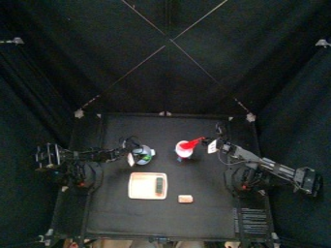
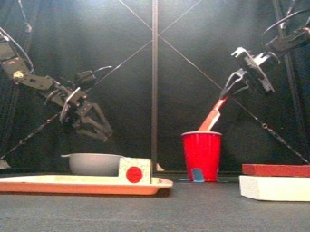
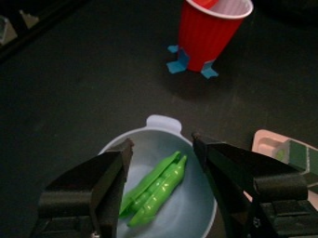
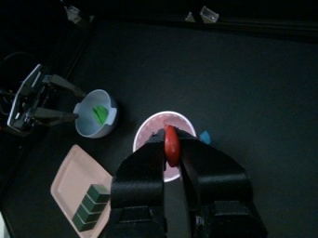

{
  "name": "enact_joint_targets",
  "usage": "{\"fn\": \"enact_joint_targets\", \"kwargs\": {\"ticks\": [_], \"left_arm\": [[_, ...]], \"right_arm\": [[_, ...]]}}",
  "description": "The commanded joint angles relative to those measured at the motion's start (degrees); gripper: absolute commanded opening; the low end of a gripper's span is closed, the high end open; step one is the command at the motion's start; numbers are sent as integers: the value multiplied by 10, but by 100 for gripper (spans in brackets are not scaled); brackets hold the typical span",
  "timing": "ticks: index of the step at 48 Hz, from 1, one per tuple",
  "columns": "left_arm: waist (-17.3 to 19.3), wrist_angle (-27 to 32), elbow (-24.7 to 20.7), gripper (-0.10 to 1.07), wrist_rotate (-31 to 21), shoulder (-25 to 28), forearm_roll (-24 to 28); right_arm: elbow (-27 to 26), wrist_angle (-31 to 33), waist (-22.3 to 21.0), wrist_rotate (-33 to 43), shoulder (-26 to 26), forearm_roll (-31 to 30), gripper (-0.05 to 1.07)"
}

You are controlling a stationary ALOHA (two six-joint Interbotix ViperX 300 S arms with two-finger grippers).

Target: Hold knife with other hand

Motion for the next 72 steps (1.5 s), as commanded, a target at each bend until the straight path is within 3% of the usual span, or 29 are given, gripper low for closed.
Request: {"fn": "enact_joint_targets", "kwargs": {"ticks": [1,12,23,38,54,62,72], "left_arm": [[-13,-18,-18,90,1,-18,10],[-54,-77,-24,90,1,-42,34],[-102,-127,-33,90,-1,-43,35],[-130,-177,-53,90,-3,-35,-8],[-158,-191,-74,90,0,-19,-16],[-189,-194,-92,90,-2,1,22],[-211,-210,-120,90,0,31,22]], "right_arm": [[-16,-14,4,-2,-24,-4,42],[-15,-66,15,-2,-55,-39,42],[-4,-185,33,-4,-40,-78,42],[22,-326,74,-2,-18,-159,42],[56,-398,134,-6,-18,-236,42],[54,-410,136,-7,-23,-243,42],[62,-413,137,-6,-18,-248,42]]}}
